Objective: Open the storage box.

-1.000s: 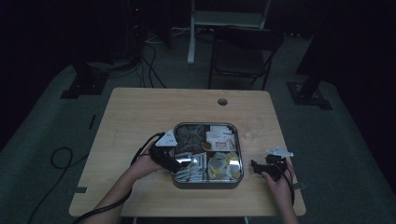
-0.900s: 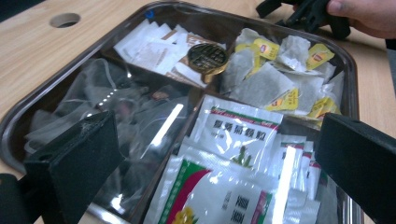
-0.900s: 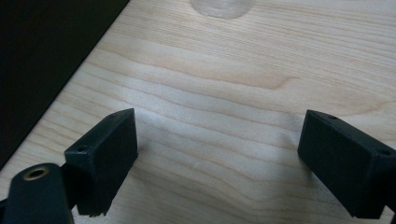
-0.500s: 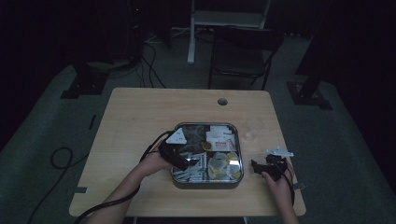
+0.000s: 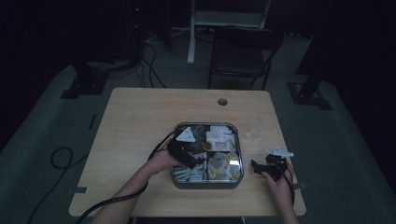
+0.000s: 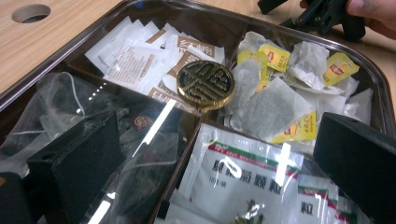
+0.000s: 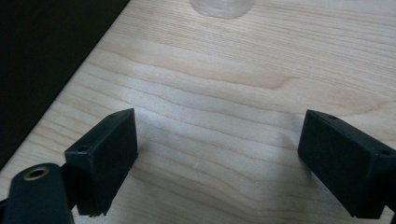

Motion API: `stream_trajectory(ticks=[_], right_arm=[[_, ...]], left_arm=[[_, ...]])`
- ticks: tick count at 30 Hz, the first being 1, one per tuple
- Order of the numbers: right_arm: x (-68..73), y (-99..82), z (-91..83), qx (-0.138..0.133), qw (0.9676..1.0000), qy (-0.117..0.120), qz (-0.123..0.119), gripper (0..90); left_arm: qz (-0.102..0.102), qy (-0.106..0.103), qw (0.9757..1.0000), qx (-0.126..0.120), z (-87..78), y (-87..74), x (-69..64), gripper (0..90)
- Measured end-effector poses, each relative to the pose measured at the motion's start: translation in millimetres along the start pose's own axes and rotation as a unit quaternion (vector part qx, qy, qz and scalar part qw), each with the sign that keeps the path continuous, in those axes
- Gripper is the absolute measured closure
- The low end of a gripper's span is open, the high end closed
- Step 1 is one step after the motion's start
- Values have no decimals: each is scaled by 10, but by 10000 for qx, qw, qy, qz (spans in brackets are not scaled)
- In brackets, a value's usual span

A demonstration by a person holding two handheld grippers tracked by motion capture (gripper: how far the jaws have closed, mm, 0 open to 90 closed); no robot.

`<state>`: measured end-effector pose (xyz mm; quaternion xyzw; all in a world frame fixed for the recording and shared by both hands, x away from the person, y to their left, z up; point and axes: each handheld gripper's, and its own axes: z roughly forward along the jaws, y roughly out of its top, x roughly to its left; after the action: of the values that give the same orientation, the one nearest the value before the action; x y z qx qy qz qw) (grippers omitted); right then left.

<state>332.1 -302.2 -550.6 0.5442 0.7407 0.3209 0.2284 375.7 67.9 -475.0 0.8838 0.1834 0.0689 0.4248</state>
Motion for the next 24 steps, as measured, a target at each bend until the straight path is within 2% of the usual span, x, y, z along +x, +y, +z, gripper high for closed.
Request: stream_trajectory(ticks=[10, 11, 12, 16, 20, 21, 24], right_arm=[[0, 0, 0, -2, 10000, 0, 4, 117], [1, 0, 0, -1, 10000, 0, 6, 117], [1, 0, 0, -3, 10000, 0, 11, 117], [0, 0, 0, -2, 10000, 1, 5, 117], [1, 0, 0, -2, 10000, 1, 5, 117], [1, 0, 0, -2, 10000, 1, 6, 117], [0, 0, 0, -3, 10000, 0, 5, 117]], left_arm=[[101, 103, 9999, 53, 130, 119, -25, 64], [113, 160, 9998, 82, 142, 132, -22, 93], [105, 131, 9998, 89, 153, 142, -13, 136], [11, 115, 9999, 57, 202, 164, 4, 207], [82, 115, 9998, 137, 245, 183, -6, 279], [124, 118, 9997, 146, 257, 185, -8, 350], [205, 167, 9994, 228, 281, 190, -17, 440]])
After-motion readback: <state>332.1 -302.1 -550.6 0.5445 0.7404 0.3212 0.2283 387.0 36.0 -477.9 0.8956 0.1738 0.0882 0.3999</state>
